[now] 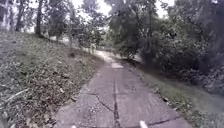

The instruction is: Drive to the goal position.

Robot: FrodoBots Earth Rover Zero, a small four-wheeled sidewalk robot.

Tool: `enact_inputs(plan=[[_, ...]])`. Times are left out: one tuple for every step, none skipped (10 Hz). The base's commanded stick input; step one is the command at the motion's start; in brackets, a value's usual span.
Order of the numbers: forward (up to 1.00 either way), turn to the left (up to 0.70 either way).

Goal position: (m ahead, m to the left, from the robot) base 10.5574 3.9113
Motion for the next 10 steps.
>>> enact_inputs(plan=[[0.7, -0.01], [0.7, -0.01], [0.7, -0.01], [0.7, -0.01], [0.7, -0.01], [0.7, 0.0], [0.7, 0.0], [0.7, 0.0], [0.7, 0.0], [0.7, 0.0]])
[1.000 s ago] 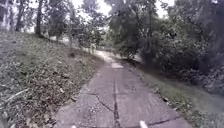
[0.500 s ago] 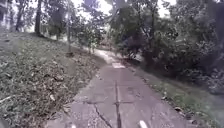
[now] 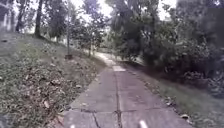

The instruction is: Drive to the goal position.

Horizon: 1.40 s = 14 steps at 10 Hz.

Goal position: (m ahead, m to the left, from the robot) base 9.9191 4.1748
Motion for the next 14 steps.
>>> enact_inputs(plan=[[0.7, 0.0], [0.7, 0.0], [0.7, 0.0], [0.7, 0.0], [0.7, 0.0], [0.7, 0.0], [0.7, 0.0], [0.7, 0.0], [0.7, 0.0], [0.7, 0.0], [0.7, 0.0], [0.7, 0.0], [0.7, 0.0], [0.7, -0.03]])
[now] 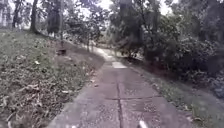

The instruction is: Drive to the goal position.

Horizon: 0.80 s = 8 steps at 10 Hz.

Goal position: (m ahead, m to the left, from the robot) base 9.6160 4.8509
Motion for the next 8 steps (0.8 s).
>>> enact_inputs(plan=[[0.7, -0.23], [0.7, -0.34], [0.7, -0.34], [0.7, -0.25], [0.7, -0.06], [0.7, 0.0], [0.7, 0.0], [0.7, 0.0]])
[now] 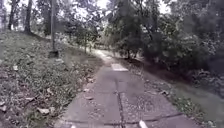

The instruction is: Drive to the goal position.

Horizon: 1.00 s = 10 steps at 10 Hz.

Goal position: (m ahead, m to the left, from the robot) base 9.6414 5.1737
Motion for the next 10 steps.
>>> enact_inputs(plan=[[0.7, -0.07], [0.7, -0.23], [0.7, -0.34], [0.7, -0.34], [0.7, -0.34], [0.7, -0.22], [0.7, 0.0], [0.7, 0.0], [0.7, 0.0], [0.7, 0.0]])
